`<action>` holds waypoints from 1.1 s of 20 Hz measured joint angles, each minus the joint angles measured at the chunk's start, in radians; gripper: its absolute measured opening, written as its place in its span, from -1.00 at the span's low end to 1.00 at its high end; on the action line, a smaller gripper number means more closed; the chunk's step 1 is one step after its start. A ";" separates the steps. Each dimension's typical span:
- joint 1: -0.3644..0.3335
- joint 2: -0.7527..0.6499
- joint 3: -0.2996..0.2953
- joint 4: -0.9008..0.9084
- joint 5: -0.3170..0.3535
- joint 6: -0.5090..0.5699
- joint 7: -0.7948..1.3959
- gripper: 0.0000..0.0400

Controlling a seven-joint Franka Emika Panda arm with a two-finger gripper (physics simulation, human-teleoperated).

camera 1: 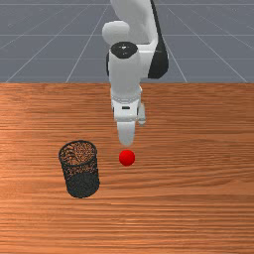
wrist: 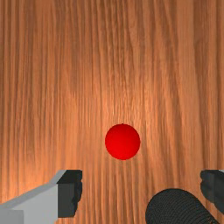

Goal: Put the ball into the container

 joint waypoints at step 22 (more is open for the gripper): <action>0.001 0.226 -0.001 0.063 0.000 0.104 -0.002 1.00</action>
